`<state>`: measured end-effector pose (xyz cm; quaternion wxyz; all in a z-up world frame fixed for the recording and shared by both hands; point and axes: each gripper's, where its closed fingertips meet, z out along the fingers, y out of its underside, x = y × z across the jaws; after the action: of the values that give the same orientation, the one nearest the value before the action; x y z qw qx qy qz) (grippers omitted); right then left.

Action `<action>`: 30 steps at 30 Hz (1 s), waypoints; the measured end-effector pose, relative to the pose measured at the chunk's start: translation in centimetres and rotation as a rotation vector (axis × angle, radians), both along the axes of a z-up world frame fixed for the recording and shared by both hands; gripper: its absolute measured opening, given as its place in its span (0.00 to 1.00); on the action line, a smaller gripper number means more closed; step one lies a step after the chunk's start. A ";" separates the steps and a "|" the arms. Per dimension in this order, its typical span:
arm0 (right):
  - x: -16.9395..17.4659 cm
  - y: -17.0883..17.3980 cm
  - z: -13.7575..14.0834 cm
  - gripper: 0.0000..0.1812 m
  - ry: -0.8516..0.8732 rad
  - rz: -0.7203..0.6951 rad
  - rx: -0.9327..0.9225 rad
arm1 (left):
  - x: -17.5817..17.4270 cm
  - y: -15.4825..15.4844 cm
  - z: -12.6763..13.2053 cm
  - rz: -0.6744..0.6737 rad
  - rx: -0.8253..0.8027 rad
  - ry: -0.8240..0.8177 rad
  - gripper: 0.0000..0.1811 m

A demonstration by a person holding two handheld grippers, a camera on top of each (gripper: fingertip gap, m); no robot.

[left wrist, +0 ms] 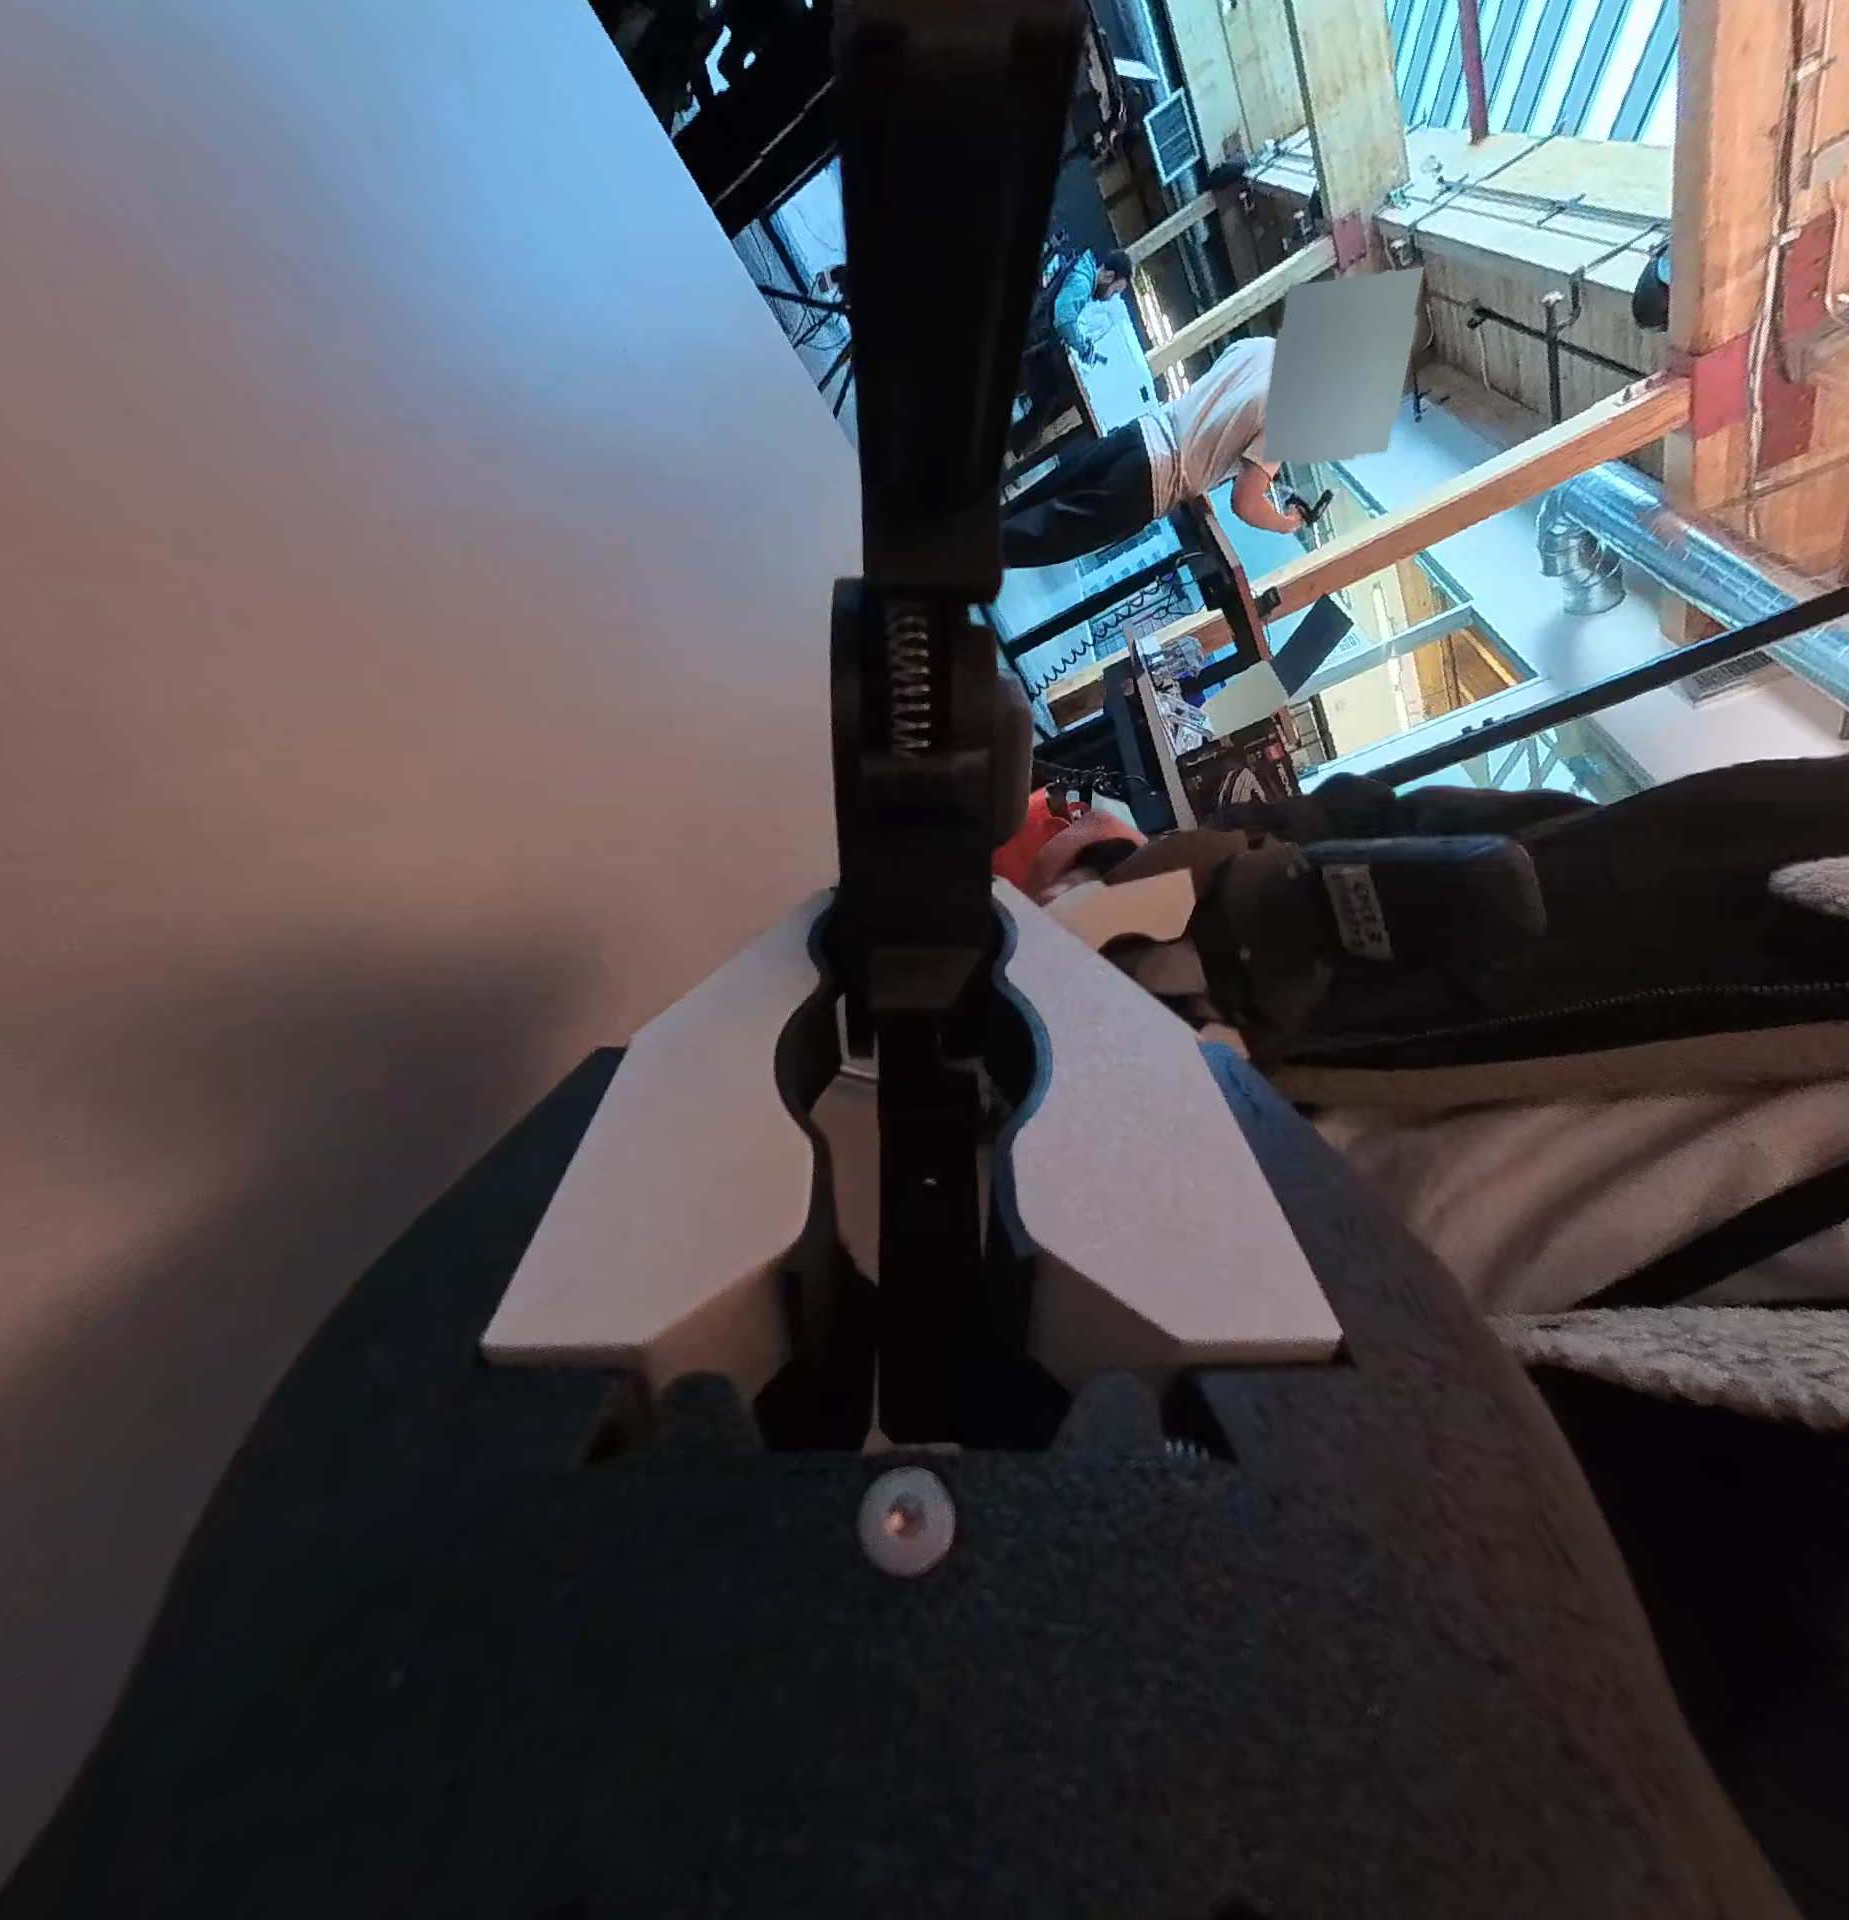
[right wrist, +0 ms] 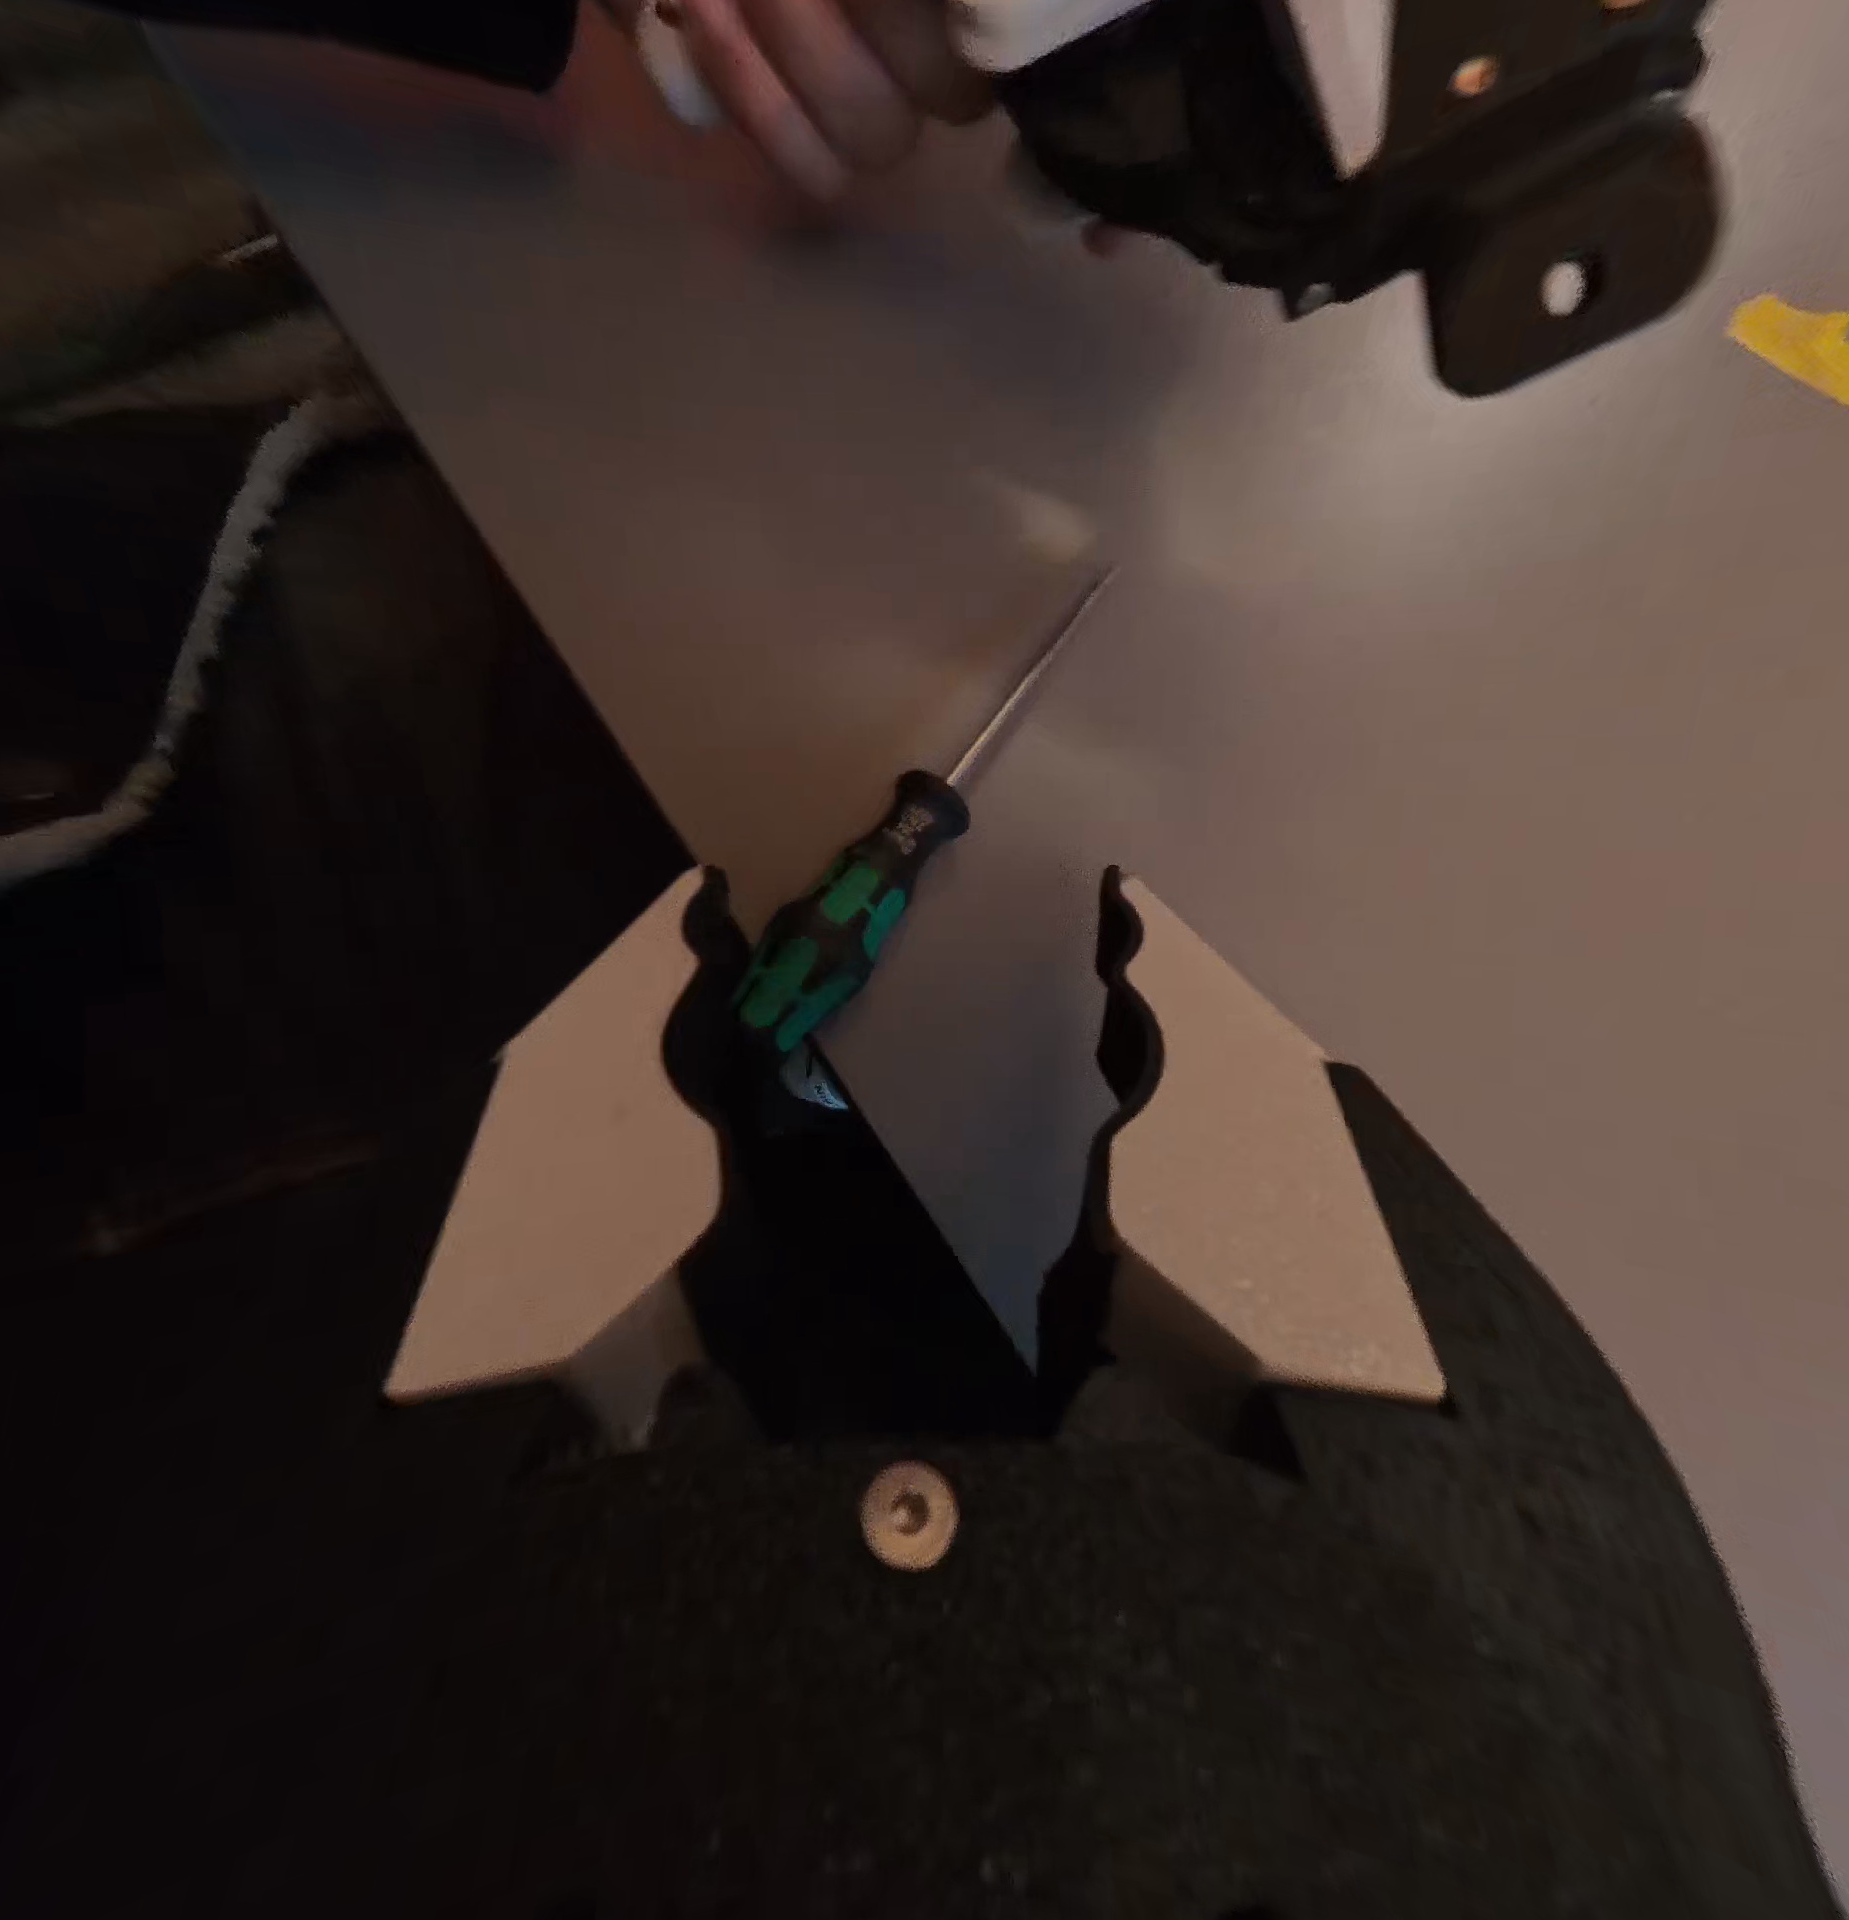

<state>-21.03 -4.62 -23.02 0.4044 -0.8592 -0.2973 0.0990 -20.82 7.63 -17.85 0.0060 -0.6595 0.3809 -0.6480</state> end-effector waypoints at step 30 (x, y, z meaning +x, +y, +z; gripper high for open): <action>4.1 3.0 9.2 0.09 -0.652 0.212 0.518 | -3.2 -2.6 4.5 0.016 -0.330 -0.103 0.12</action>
<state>-16.93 -1.58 -13.83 0.4794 -0.6803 -0.5111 -0.2147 -24.04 4.99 -13.35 -0.0779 -0.6204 0.2631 -0.7347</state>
